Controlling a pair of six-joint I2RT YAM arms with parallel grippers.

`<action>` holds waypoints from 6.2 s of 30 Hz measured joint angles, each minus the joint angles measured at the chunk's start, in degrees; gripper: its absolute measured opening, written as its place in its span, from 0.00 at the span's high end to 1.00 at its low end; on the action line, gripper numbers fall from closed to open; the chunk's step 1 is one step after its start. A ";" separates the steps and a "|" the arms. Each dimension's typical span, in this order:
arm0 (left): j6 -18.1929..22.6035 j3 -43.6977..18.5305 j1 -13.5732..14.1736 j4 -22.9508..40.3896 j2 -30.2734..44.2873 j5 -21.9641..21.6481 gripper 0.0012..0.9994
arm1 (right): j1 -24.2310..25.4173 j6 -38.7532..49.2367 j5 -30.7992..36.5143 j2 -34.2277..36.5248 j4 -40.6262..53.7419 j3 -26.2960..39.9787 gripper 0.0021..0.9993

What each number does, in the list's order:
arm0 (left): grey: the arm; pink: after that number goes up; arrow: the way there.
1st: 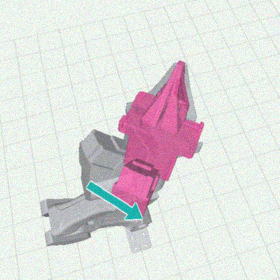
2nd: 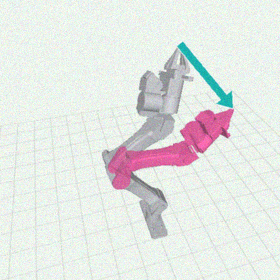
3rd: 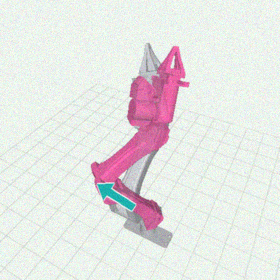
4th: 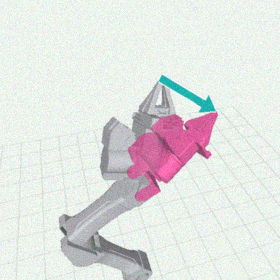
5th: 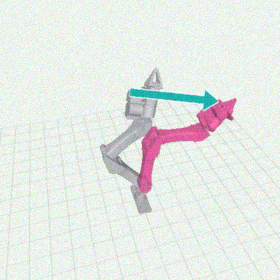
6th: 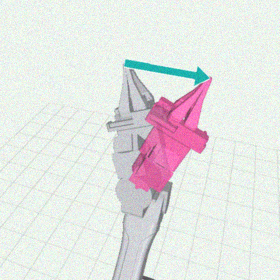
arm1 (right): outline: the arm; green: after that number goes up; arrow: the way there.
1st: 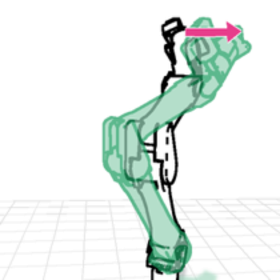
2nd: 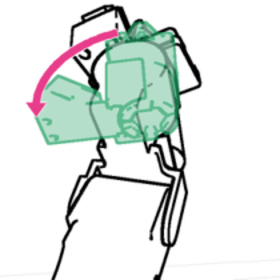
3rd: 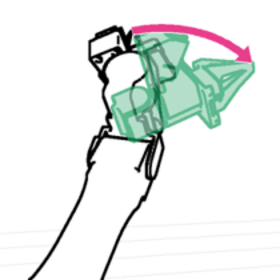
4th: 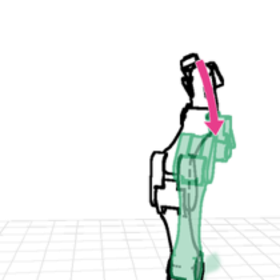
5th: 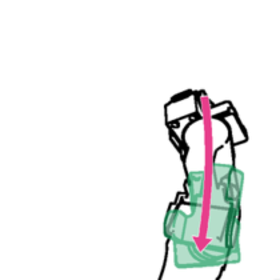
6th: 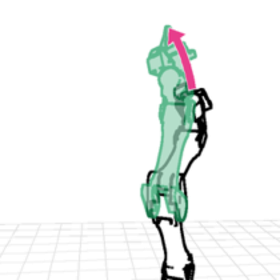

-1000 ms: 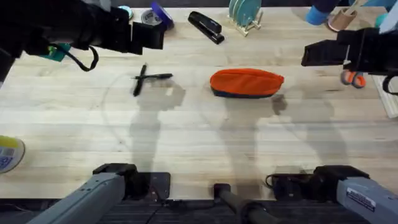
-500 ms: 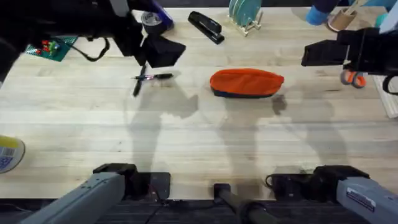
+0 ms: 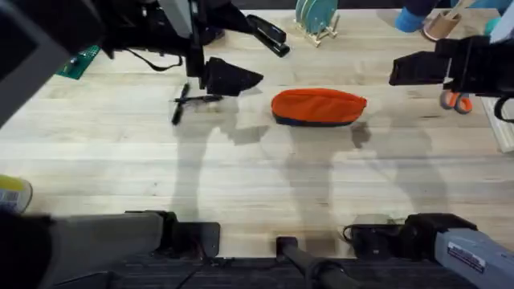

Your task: Unzip the bag, pick up the pens from the table one at a time and place them inside, then zip the bag closed.

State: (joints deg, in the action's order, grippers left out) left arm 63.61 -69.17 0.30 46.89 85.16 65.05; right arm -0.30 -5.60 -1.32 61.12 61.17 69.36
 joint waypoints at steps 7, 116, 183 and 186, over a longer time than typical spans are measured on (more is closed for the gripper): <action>5.92 0.00 2.01 -0.74 9.40 4.34 0.03 | 0.00 0.02 0.00 0.00 0.00 0.00 0.00; 5.34 -0.20 10.88 -15.21 29.31 6.44 0.96 | 23.45 11.65 -39.45 30.40 1.74 2.93 0.00; 4.42 -0.20 10.88 -15.21 29.31 6.44 0.96 | 18.58 7.03 -47.19 49.46 -7.58 2.95 0.05; 4.29 -0.20 10.88 -15.21 29.31 6.44 0.96 | 18.47 6.86 -47.19 50.01 -7.73 2.93 0.06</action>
State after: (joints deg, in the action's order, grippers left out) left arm 67.90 -69.36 11.18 31.68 114.48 71.48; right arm 18.18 1.26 -48.51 111.13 53.43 72.29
